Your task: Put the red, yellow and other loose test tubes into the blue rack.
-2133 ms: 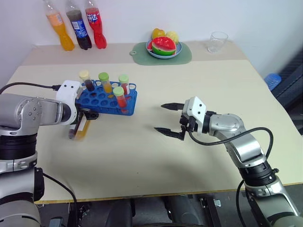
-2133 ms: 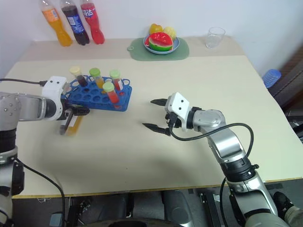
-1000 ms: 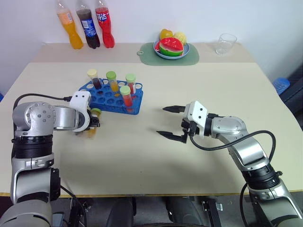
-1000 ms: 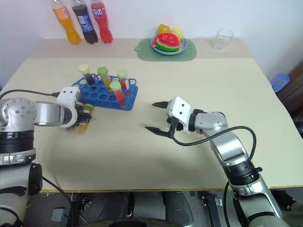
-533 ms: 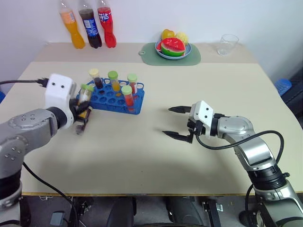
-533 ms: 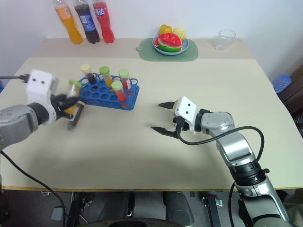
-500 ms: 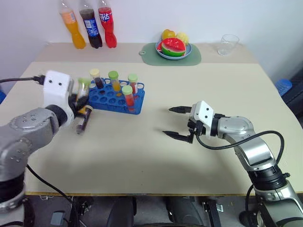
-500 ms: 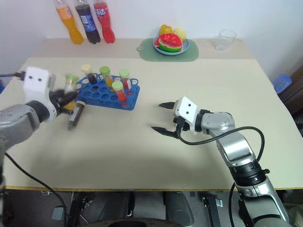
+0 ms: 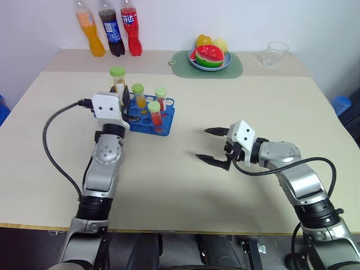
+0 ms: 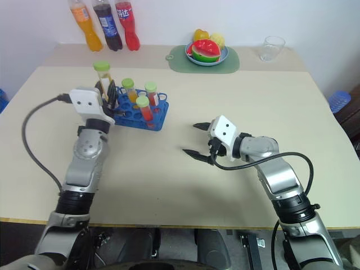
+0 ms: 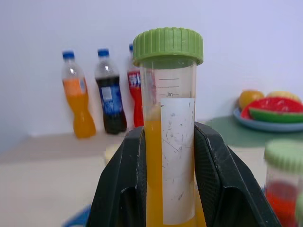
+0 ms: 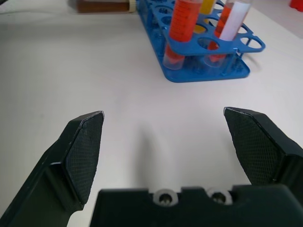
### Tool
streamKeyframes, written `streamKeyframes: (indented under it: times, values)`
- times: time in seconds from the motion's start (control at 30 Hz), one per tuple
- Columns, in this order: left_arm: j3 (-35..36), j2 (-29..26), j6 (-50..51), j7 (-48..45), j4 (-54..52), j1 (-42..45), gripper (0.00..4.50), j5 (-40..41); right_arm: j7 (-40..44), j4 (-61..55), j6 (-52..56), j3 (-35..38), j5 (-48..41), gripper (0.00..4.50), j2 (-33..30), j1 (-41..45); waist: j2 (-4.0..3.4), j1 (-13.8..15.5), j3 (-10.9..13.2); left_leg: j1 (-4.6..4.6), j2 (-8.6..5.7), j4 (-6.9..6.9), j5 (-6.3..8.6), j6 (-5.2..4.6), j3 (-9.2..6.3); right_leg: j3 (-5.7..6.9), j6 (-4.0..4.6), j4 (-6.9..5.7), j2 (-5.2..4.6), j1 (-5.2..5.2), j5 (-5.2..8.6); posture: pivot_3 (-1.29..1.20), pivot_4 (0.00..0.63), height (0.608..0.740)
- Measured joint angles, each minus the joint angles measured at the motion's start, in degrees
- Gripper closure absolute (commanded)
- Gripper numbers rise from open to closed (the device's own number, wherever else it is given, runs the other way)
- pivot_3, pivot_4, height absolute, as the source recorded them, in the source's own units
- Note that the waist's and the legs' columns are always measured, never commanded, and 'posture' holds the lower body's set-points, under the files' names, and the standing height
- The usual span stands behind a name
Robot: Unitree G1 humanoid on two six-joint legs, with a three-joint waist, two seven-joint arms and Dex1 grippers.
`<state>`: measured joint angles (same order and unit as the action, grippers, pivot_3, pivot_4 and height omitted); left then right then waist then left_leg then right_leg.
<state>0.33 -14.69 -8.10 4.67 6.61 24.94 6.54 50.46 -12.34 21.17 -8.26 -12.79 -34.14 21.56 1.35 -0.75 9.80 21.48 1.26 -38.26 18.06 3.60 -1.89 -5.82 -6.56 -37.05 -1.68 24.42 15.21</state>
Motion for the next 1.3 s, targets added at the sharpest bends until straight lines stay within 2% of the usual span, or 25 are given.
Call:
streamKeyframes:
  times: [0.17,0.43,0.9,1.3]
  values:
    - [0.93,2.14,-7.64,-3.32,10.20,2.88,3.68,-0.47,-0.64,-1.65,1.63,0.84,-1.44,0.00,-0.03,-0.37,0.00,-0.01,0.00,0.00,0.00,0.00,0.00,0.00,0.00,0.00,-0.01,-0.01,0.00,0.00,0.00,0.00,0.150,0.734]
    - [1.26,5.00,-13.18,-5.83,19.05,5.17,3.68,-1.21,-0.76,-2.99,3.36,1.86,-3.16,0.00,-0.10,-0.49,0.00,-0.06,0.00,-0.01,0.00,0.00,0.00,-0.01,0.00,0.00,-0.01,-0.03,0.01,0.00,0.00,0.00,0.150,0.734]
    - [1.50,5.32,-14.77,-3.62,18.60,3.66,3.68,-6.00,-0.78,-3.06,3.34,1.87,-3.16,0.00,-0.69,-0.50,0.00,-0.03,0.00,-0.04,0.00,-0.02,0.00,-0.02,-0.01,0.00,-0.01,-0.09,0.01,0.00,0.00,0.00,0.150,0.734]
    - [3.30,7.56,-17.22,-4.44,21.50,3.09,3.68,-4.79,-0.93,-3.11,3.45,1.87,-3.33,0.00,-0.62,-0.50,0.01,0.04,-0.01,-0.04,0.00,-0.02,0.00,-0.02,-0.01,0.00,-0.01,-0.08,0.01,0.00,0.00,0.00,0.150,0.734]
